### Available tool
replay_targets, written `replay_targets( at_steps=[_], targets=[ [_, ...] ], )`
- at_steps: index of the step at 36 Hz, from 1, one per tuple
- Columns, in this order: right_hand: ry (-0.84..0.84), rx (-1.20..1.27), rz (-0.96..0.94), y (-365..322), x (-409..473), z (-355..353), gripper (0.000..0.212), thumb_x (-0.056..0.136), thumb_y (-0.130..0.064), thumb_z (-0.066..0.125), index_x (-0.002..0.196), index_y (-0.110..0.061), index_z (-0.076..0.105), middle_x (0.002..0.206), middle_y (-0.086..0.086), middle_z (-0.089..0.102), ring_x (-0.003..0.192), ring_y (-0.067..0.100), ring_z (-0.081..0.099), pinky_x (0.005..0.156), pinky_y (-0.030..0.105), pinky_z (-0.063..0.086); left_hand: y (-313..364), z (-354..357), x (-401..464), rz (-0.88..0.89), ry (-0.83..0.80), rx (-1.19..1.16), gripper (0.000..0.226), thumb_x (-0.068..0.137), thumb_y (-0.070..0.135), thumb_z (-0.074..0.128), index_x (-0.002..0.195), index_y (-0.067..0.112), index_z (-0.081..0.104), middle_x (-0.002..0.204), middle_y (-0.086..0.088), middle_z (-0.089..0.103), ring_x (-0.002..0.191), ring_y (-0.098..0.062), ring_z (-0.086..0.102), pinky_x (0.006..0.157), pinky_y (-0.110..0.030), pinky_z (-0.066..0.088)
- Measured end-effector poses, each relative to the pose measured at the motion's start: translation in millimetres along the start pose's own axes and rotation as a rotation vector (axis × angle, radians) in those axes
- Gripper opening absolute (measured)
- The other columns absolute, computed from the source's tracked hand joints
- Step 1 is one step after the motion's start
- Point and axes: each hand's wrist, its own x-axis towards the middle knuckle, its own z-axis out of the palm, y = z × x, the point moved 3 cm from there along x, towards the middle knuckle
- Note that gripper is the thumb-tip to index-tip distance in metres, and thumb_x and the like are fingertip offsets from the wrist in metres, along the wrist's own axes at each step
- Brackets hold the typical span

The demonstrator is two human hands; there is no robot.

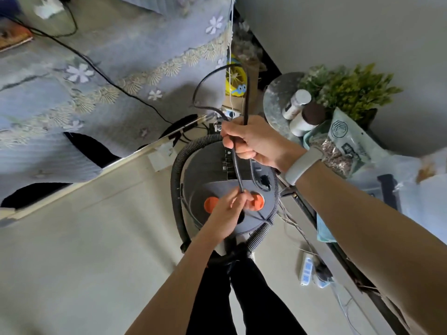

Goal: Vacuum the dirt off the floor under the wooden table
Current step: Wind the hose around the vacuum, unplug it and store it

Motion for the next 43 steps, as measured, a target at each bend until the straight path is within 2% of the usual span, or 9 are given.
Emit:
replay_targets(
  at_steps=[3,6,11,13,15,19,26,34,43],
  targets=[
    [0.05,-0.021,0.024,4.8,8.5,-1.7,0.027,0.1,-0.009,0.043,0.076,-0.004,0.051,0.062,0.009,0.054,0.031,0.004,0.022,0.031,0.015,0.015,-22.8,-30.4,-12.3,-0.02,0.18,0.016,0.032,0.101,0.011,0.038,0.074,0.018,0.055,0.058,0.01,0.049,0.06,-0.009,0.05,0.076,-0.04,0.051],
    [0.078,-0.092,0.113,17.6,14.6,-1.9,0.025,0.101,-0.013,0.043,0.08,-0.003,0.054,0.072,0.012,0.066,0.031,0.005,0.02,0.03,0.016,0.016,-36.5,-67.7,-25.5,-0.028,0.41,0.168,0.028,0.099,0.009,0.04,0.078,0.018,0.057,0.052,0.011,0.047,0.052,-0.007,0.045,0.058,-0.023,0.042],
    [0.206,-0.236,0.197,36.8,26.2,-1.1,0.018,0.1,-0.013,0.04,0.092,-0.003,0.053,0.075,0.016,0.068,0.028,0.006,0.016,0.029,0.016,0.017,-62.1,-134.0,-40.8,-0.133,0.797,0.248,0.026,0.099,0.014,0.038,0.089,0.014,0.062,0.067,0.002,0.054,0.066,-0.021,0.049,0.067,-0.037,0.042],
    [0.277,-0.423,0.131,39.1,32.6,-5.9,0.023,0.099,-0.015,0.042,0.086,-0.004,0.056,0.07,0.01,0.066,0.026,0.008,0.028,0.033,0.013,0.023,-69.9,-152.7,-44.0,-0.166,0.898,0.272,0.027,0.099,0.012,0.036,0.093,0.01,0.063,0.074,-0.003,0.055,0.072,-0.022,0.049,0.07,-0.034,0.039],
    [0.396,-0.649,0.012,40.4,36.0,-12.5,0.032,0.101,-0.02,0.04,0.078,-0.007,0.059,0.061,0.0,0.064,0.042,0.001,0.049,0.05,0.013,0.035,-72.6,-164.4,-41.3,-0.187,0.974,0.262,0.027,0.099,0.012,0.035,0.096,0.009,0.062,0.077,-0.004,0.054,0.074,-0.022,0.049,0.07,-0.032,0.038],
    [0.586,-0.938,-0.127,49.0,34.0,-27.6,0.034,0.103,-0.016,0.032,0.092,0.001,0.059,0.096,0.02,0.065,0.088,0.035,0.06,0.073,0.033,0.035,-69.0,-179.6,-16.2,-0.2,1.075,0.241,0.028,0.1,0.013,0.032,0.1,0.008,0.06,0.081,-0.006,0.055,0.065,-0.016,0.045,0.067,-0.03,0.036],
    [0.864,-0.985,-0.184,78.4,27.7,-57.4,0.032,0.099,-0.025,0.037,0.081,-0.002,0.052,0.075,0.029,0.06,0.068,0.045,0.058,0.058,0.036,0.033,-76.6,-186.5,57.0,-0.172,0.913,0.339,0.032,0.102,0.014,0.031,0.113,0.007,0.06,0.106,-0.014,0.063,0.097,-0.03,0.056,0.082,-0.035,0.041],
    [0.887,-0.988,0.232,167.2,-3.3,-89.1,0.029,0.101,-0.022,0.037,0.097,-0.001,0.057,0.089,0.026,0.066,0.081,0.046,0.061,0.064,0.041,0.041,-129.3,-155.3,116.3,-0.41,0.615,0.422,0.034,0.102,0.019,0.033,0.122,0.005,0.058,0.121,-0.02,0.06,0.112,-0.037,0.054,0.093,-0.037,0.041],
    [0.862,-0.845,0.565,269.1,-54.5,-113.0,0.026,0.102,-0.02,0.029,0.104,-0.009,0.053,0.097,0.022,0.067,0.087,0.042,0.059,0.067,0.037,0.036,-172.0,-146.6,122.8,-0.506,0.659,0.522,0.033,0.097,0.01,0.038,0.12,0.001,0.06,0.118,-0.023,0.06,0.106,-0.041,0.055,0.091,-0.041,0.043]
  ],
)
